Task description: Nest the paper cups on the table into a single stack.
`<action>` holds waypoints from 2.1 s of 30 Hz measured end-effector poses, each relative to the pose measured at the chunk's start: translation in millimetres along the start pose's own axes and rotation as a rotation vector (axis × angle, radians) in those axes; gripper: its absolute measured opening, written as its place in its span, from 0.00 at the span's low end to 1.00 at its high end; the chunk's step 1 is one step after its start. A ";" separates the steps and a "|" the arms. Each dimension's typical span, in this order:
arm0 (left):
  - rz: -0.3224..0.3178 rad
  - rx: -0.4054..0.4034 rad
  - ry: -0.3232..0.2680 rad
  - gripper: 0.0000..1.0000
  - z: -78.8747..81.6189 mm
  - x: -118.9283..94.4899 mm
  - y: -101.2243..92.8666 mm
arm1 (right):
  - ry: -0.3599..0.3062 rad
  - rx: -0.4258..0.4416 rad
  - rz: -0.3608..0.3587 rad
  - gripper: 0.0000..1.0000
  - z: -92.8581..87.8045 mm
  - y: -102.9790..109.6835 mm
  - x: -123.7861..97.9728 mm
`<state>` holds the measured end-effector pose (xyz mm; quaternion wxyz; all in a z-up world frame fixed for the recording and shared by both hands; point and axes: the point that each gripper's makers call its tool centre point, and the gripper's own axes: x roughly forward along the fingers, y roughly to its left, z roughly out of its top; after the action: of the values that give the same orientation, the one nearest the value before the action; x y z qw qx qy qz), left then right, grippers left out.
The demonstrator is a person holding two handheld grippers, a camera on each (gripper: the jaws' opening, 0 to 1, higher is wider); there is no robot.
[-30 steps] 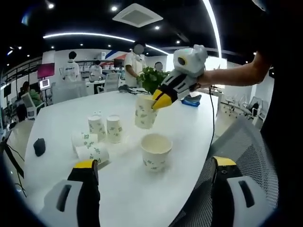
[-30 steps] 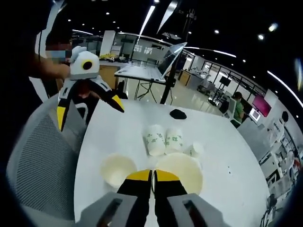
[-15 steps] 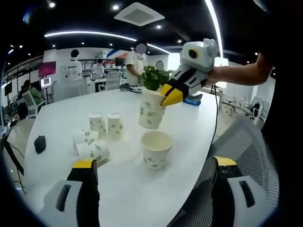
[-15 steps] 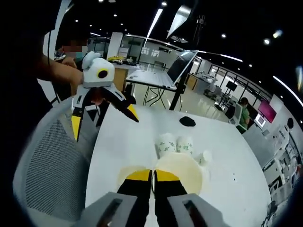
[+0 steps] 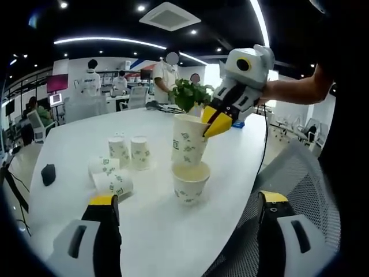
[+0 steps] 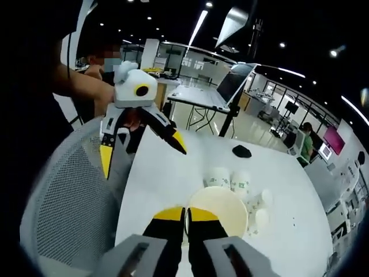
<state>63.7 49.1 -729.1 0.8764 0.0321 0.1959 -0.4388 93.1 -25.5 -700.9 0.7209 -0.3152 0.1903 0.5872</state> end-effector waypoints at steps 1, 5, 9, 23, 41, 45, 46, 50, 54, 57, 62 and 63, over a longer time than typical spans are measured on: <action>0.001 0.000 0.000 0.99 -0.2 -0.1 0.1 | 0.001 0.000 0.002 0.00 0.2 1.0 0.8; 0.004 -0.005 -0.001 0.98 -0.3 -0.3 0.7 | -0.003 0.003 0.011 0.00 2.2 4.1 4.1; 0.005 -0.007 -0.003 0.98 -0.1 -0.2 1.3 | -0.002 -0.001 0.019 0.00 3.2 7.8 6.8; 0.001 -0.006 0.002 0.98 -2.4 -0.7 0.4 | 0.015 0.032 0.044 0.00 -7.8 17.4 16.0; 0.001 0.002 0.008 0.97 -2.0 -1.3 -0.3 | 0.048 0.092 0.077 0.00 -31.8 19.1 36.1; 0.001 0.003 0.011 0.97 -2.8 -2.1 -0.4 | 0.054 0.101 0.086 0.00 -34.8 21.5 40.2; 0.001 0.003 0.012 0.97 -2.9 -2.3 -0.4 | 0.054 0.101 0.086 0.00 -35.0 21.5 40.5; 0.003 0.004 0.015 0.96 -3.5 -3.1 0.1 | 0.059 0.110 0.092 0.00 -37.3 23.5 43.0; 0.003 0.004 0.017 0.96 -4.3 -2.9 -0.1 | 0.064 0.122 0.098 0.00 -40.1 24.5 45.5; 0.002 0.004 0.017 0.96 -4.4 -2.4 -0.2 | 0.069 0.130 0.103 0.00 -42.7 24.8 47.7; 0.003 0.006 0.017 0.95 -4.0 -2.2 0.3 | 0.066 0.142 0.113 0.00 -43.9 27.1 50.9; 0.004 0.005 0.018 0.95 -4.3 -2.3 0.8 | 0.065 0.149 0.113 0.00 -43.9 26.3 51.5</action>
<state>61.6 52.4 -732.3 0.8754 0.0386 0.2026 -0.4373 84.1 -14.8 -772.2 0.7014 -0.2682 0.2743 0.6007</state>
